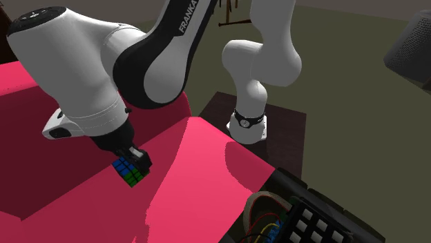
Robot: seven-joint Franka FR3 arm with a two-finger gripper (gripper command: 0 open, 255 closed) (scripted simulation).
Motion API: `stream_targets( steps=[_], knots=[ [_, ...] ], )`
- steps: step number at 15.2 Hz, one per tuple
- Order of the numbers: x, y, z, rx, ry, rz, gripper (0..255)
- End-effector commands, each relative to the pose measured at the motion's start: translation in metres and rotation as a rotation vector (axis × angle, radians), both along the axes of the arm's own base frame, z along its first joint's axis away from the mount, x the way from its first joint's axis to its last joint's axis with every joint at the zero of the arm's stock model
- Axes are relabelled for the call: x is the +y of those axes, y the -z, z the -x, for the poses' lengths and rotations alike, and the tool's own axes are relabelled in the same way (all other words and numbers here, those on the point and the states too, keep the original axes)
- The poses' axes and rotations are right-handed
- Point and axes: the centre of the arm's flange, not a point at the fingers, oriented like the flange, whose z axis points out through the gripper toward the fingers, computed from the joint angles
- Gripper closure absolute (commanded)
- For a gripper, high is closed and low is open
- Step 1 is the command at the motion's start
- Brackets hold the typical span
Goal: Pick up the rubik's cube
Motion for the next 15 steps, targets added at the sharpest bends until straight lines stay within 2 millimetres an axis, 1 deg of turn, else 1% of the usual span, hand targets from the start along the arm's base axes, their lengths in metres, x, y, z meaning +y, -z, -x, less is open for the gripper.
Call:
stream_targets(
  steps=[1,14,15],
  knots=[
    [0.000,-0.007,0.000,0.001,0.000,0.000,255],
    [0.000,-0.076,0.000,0.001,0.000,0.000,255],
    [0.000,-0.077,0.000,0.001,0.001,0.000,255]
  ],
)
